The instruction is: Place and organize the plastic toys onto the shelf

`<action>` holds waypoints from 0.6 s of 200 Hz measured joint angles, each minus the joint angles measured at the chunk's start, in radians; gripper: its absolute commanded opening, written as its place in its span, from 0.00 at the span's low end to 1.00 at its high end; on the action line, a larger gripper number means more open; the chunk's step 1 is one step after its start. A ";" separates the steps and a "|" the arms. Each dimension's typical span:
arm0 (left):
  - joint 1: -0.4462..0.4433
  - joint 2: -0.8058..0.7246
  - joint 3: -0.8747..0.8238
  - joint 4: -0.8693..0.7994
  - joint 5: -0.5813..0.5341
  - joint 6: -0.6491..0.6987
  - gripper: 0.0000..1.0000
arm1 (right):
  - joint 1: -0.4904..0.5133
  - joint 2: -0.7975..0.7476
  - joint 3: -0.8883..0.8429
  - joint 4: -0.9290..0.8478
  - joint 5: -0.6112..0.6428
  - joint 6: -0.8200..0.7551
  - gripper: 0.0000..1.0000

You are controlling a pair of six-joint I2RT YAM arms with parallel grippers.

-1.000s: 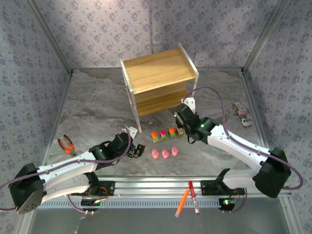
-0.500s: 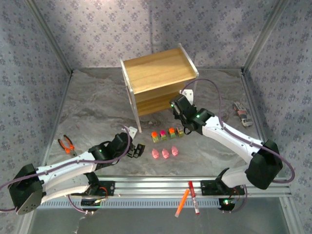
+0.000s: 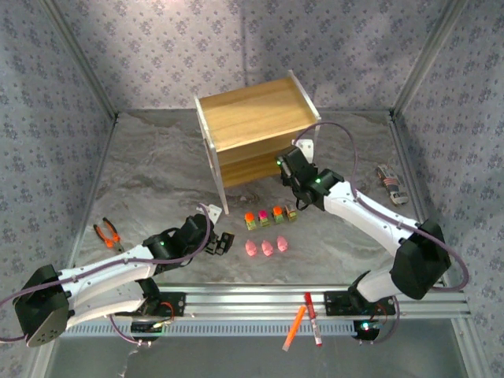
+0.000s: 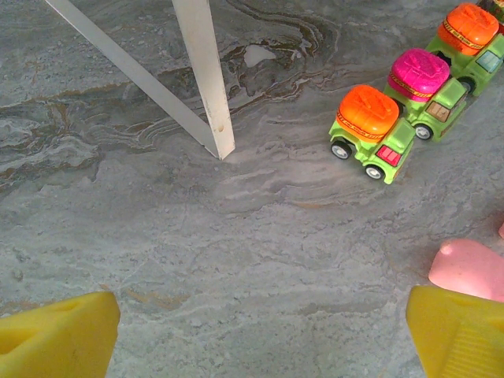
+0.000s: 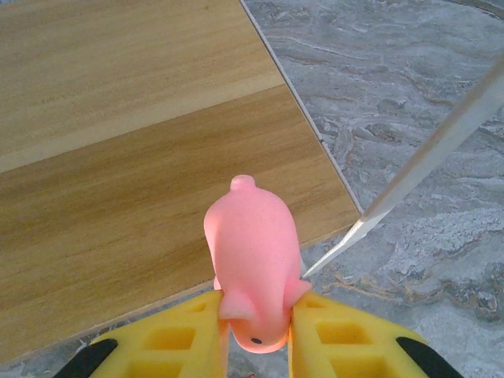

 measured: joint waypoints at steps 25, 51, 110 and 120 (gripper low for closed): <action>0.000 -0.003 0.000 0.000 0.000 0.000 0.94 | -0.012 0.017 0.001 0.016 -0.001 -0.018 0.25; 0.000 -0.018 0.000 -0.001 -0.001 0.000 0.94 | -0.020 0.027 0.004 0.024 -0.008 -0.029 0.25; 0.000 -0.024 0.000 -0.007 -0.004 0.000 0.94 | -0.021 0.032 0.050 0.043 -0.010 -0.041 0.25; 0.000 -0.026 0.000 -0.008 -0.004 0.000 0.94 | -0.022 0.033 0.052 0.042 -0.010 -0.044 0.25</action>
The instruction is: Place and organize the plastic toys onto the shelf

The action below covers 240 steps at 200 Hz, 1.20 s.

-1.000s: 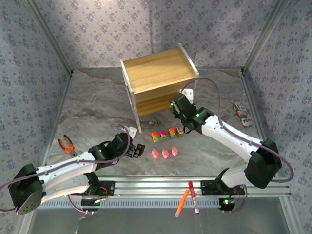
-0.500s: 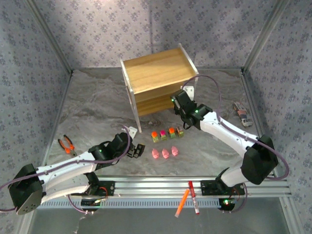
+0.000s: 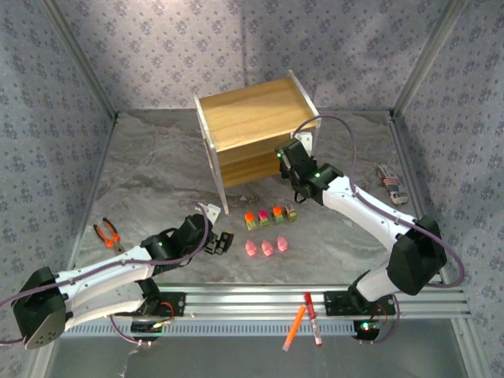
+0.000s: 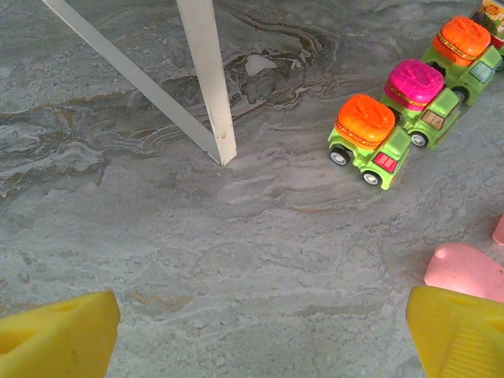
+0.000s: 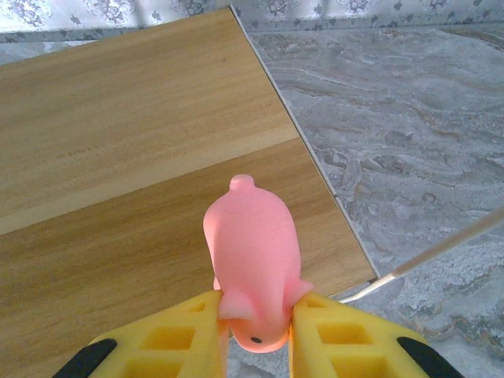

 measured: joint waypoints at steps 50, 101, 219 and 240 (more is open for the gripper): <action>0.000 0.000 0.000 0.000 0.000 0.000 0.94 | -0.006 0.013 0.006 -0.003 0.000 -0.003 0.25; 0.000 -0.001 0.000 -0.001 0.000 0.000 0.94 | -0.010 0.038 0.016 0.004 0.000 -0.003 0.25; 0.000 -0.001 0.000 -0.001 0.000 0.000 0.94 | -0.010 0.070 0.017 0.023 0.005 0.001 0.25; 0.000 -0.001 0.000 -0.001 0.000 0.000 0.94 | -0.007 0.074 0.017 0.027 0.015 0.008 0.25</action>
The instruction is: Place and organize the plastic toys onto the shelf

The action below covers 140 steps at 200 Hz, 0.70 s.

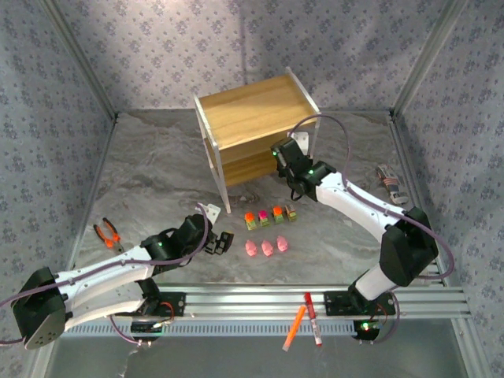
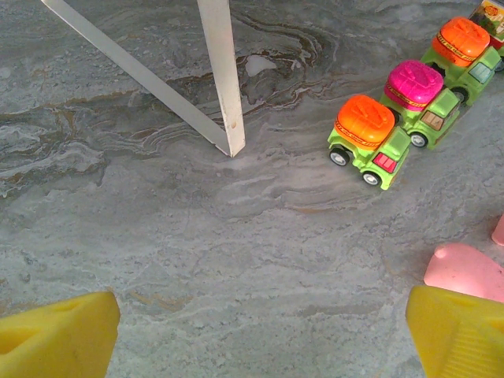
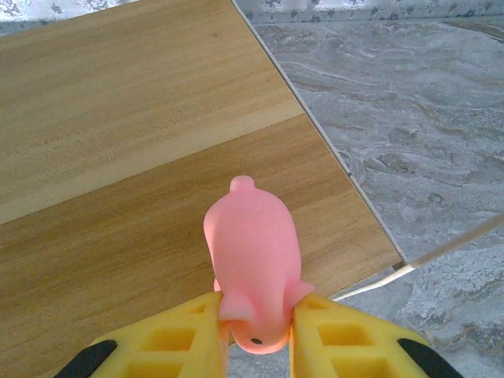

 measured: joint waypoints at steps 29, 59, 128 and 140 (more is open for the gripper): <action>0.000 0.000 0.000 0.000 0.000 0.000 0.94 | 0.011 0.004 0.000 0.000 0.013 0.005 0.25; 0.000 0.000 0.000 0.000 0.000 0.000 0.94 | 0.028 0.004 0.000 0.001 0.023 0.005 0.25; 0.000 0.000 0.000 0.000 0.000 0.000 0.94 | 0.021 0.004 0.000 0.008 0.031 0.017 0.26; 0.000 0.000 0.000 0.000 0.000 0.000 0.94 | 0.016 0.004 0.000 0.011 0.031 0.017 0.26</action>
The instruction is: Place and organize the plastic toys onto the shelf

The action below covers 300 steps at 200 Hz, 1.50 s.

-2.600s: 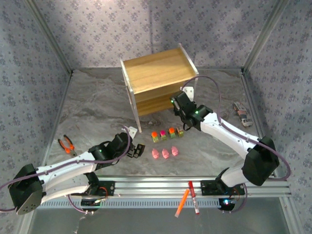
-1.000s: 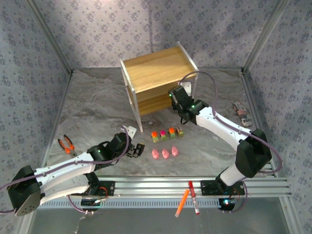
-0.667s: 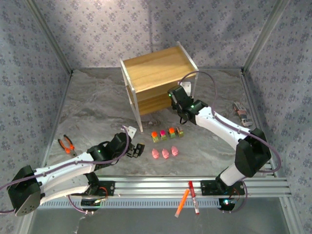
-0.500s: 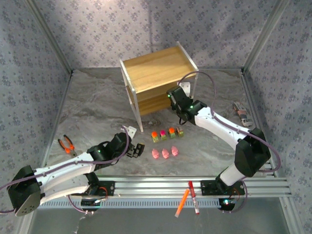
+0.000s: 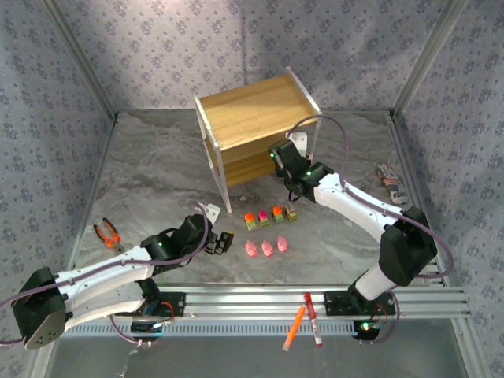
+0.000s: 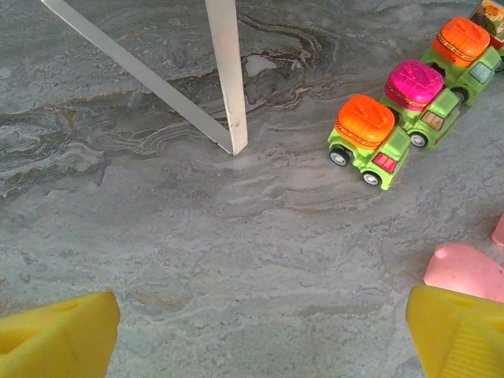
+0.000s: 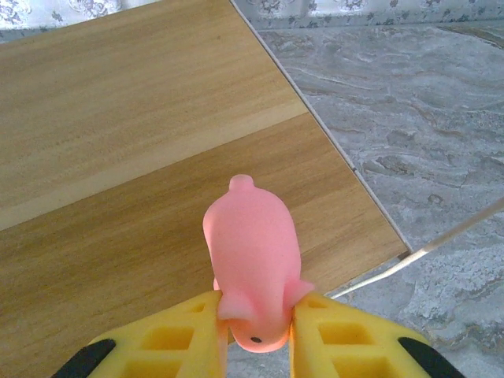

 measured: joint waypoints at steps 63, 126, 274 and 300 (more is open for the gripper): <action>0.000 -0.019 0.000 -0.002 0.000 0.000 0.94 | -0.017 0.010 0.000 0.009 0.000 0.003 0.27; 0.000 -0.019 0.000 -0.002 -0.004 0.000 0.94 | -0.017 0.033 0.000 0.036 0.001 0.003 0.31; 0.000 -0.019 0.000 -0.002 -0.003 0.000 0.94 | -0.016 0.033 0.000 0.037 0.000 0.003 0.49; 0.000 -0.019 0.000 -0.002 -0.003 0.000 0.94 | -0.012 0.033 0.000 0.037 0.001 0.003 0.50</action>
